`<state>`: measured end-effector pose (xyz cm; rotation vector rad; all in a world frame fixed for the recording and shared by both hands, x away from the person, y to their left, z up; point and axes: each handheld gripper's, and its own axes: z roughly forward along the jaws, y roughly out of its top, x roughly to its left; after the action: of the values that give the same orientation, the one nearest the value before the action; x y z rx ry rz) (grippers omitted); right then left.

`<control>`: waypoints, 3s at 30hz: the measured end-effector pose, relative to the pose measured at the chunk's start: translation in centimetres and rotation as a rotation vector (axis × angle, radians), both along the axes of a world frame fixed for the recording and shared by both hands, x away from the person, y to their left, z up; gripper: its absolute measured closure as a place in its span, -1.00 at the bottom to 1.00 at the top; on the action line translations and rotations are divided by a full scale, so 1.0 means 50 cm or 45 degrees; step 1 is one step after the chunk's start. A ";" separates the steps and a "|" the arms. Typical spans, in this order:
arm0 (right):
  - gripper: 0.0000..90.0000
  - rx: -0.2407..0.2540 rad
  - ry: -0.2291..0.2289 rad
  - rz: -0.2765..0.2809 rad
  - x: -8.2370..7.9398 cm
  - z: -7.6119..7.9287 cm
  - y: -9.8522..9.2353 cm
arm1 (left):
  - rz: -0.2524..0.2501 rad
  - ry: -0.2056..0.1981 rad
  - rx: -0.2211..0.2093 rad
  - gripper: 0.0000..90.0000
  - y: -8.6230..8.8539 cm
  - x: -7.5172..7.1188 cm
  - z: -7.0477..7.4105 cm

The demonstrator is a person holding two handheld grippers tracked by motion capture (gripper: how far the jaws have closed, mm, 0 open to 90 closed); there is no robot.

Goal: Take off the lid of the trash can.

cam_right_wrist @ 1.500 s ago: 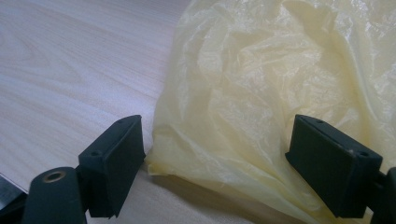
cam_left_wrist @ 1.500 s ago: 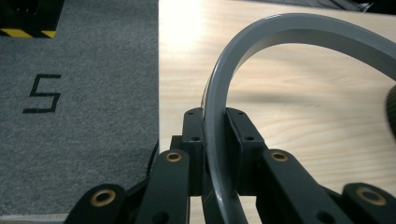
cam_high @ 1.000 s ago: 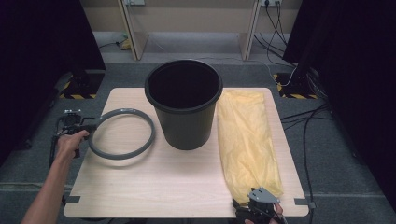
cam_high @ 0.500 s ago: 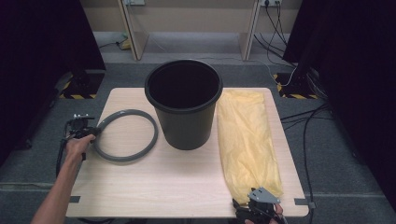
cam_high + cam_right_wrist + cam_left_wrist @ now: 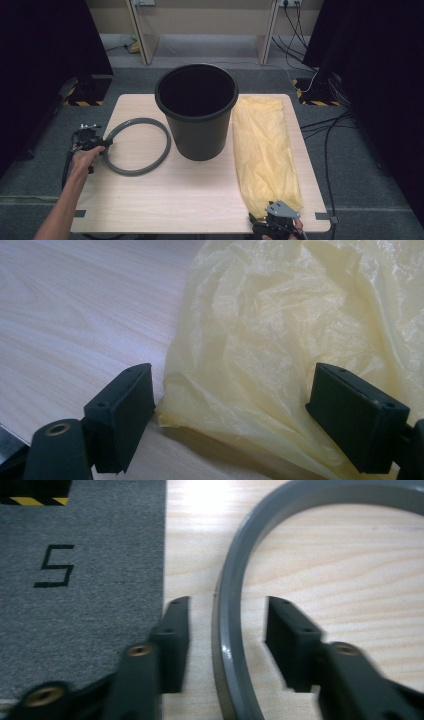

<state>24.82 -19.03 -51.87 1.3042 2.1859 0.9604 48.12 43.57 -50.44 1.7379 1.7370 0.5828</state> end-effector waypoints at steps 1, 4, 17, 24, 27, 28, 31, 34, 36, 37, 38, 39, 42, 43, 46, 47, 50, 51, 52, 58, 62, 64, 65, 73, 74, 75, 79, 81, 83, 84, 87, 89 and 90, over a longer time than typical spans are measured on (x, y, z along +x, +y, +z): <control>-0.59 0.000 0.000 0.000 0.000 0.000 0.000 | -0.012 0.002 -0.008 -0.03 -0.001 -0.002 0.005; -0.59 0.000 0.000 0.000 0.000 0.000 0.000 | -0.034 -0.019 -0.021 -0.19 -0.006 -0.010 0.022; -0.59 0.000 0.000 0.000 0.000 0.000 0.000 | -0.209 -0.137 -0.100 -0.61 -0.061 -0.097 0.085; -0.58 -0.002 -0.002 0.003 0.000 0.000 -0.001 | -0.299 -0.186 -0.089 -0.64 -0.106 -0.158 0.097; -0.58 -0.001 0.001 0.002 0.000 0.000 0.000 | -0.326 -0.196 -0.066 -0.64 -0.122 -0.181 0.097; -0.58 -0.001 0.003 0.001 0.000 0.000 0.000 | -0.338 -0.200 -0.063 -0.64 -0.127 -0.189 0.096; -0.58 0.000 0.001 0.002 0.000 0.000 0.000 | -0.371 -0.199 -0.070 -0.64 -0.145 -0.215 0.088; -0.59 -0.001 0.005 0.001 0.000 0.000 0.000 | -0.403 -0.193 -0.079 -0.64 -0.161 -0.235 0.077; -0.58 0.000 0.001 0.001 0.000 0.000 0.000 | -0.420 -0.195 -0.119 -0.64 -0.173 -0.249 0.067; -0.59 -0.001 0.001 0.002 0.000 0.000 0.000 | -0.428 -0.189 -0.130 -0.64 -0.177 -0.253 0.063; -0.59 0.000 0.002 0.001 0.000 0.000 0.000 | -0.439 -0.185 -0.143 -0.64 -0.184 -0.258 0.055; -0.59 0.000 0.002 0.001 0.000 0.000 0.000 | -0.445 -0.182 -0.145 -0.64 -0.189 -0.262 0.051; -0.58 -0.001 -0.001 0.006 -0.001 0.000 -0.001 | -0.473 -0.179 -0.154 -0.64 -0.205 -0.274 0.038; -0.58 -0.002 0.000 0.006 -0.001 0.000 -0.001 | -0.486 -0.179 -0.139 -0.64 -0.211 -0.279 0.034; -0.58 0.001 0.002 0.005 -0.002 0.000 -0.001 | -0.520 -0.176 -0.136 -0.64 -0.225 -0.292 0.029; -0.58 0.001 0.002 0.005 -0.002 0.000 -0.001 | -0.530 -0.176 -0.137 -0.64 -0.228 -0.296 0.027; -0.59 0.001 0.002 0.005 -0.002 0.000 -0.001 | -0.555 -0.175 -0.133 -0.64 -0.237 -0.306 0.022; -0.58 0.001 0.002 0.004 -0.002 0.000 0.000 | -0.560 -0.172 -0.128 -0.64 -0.240 -0.309 0.020; -0.59 0.001 0.002 0.004 -0.002 0.000 0.000 | -0.568 -0.167 -0.117 -0.64 -0.243 -0.312 0.016; -0.58 0.001 0.001 0.004 -0.002 0.000 -0.001 | -0.607 -0.134 -0.110 -0.64 -0.254 -0.323 -0.004; -0.58 0.001 -0.003 0.003 -0.002 -0.001 -0.001 | -0.625 -0.126 -0.107 -0.64 -0.260 -0.329 -0.013; -0.58 0.000 -0.004 0.007 -0.002 -0.001 -0.002 | -0.633 -0.118 -0.106 -0.64 -0.261 -0.331 -0.018; -0.58 0.002 -0.002 0.007 -0.003 -0.001 -0.002 | -0.633 -0.117 -0.110 -0.64 -0.263 -0.333 -0.022; -0.58 0.005 -0.006 0.009 -0.003 -0.001 -0.002 | -0.684 -0.101 -0.030 -0.65 -0.274 -0.341 -0.034; -0.58 0.005 -0.006 0.010 -0.003 -0.001 -0.002 | -0.689 -0.099 -0.018 -0.65 -0.276 -0.341 -0.034; -0.58 0.004 -0.008 0.012 -0.004 -0.001 -0.003 | -0.693 -0.097 -0.007 -0.65 -0.277 -0.342 -0.034; -0.58 0.006 -0.008 0.016 -0.005 -0.002 -0.003 | -0.723 -0.117 0.084 -0.66 -0.287 -0.348 -0.038; -0.58 0.006 -0.010 0.017 -0.005 -0.002 -0.004 | -0.703 -0.123 0.082 -0.70 -0.290 -0.351 -0.040; -0.58 0.004 -0.015 0.020 -0.005 -0.002 -0.004 | -0.690 -0.121 0.086 -0.70 -0.292 -0.352 -0.039; -0.59 0.006 -0.012 0.017 -0.006 -0.002 -0.004 | -0.692 -0.122 0.086 -0.71 -0.293 -0.353 -0.040; -0.59 0.006 -0.011 0.018 -0.006 -0.002 -0.004 | -0.716 -0.109 0.088 -0.81 -0.296 -0.353 -0.041; -0.58 0.008 -0.009 0.014 -0.007 -0.002 -0.004 | -0.720 -0.101 0.093 -0.89 -0.300 -0.352 -0.041; -0.58 0.008 -0.009 0.015 -0.007 -0.002 -0.004 | -0.719 -0.099 0.097 -0.92 -0.301 -0.352 -0.041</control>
<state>24.48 -19.21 -51.97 1.2906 2.1894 0.9750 30.52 28.53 -52.51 2.1071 1.1018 0.4557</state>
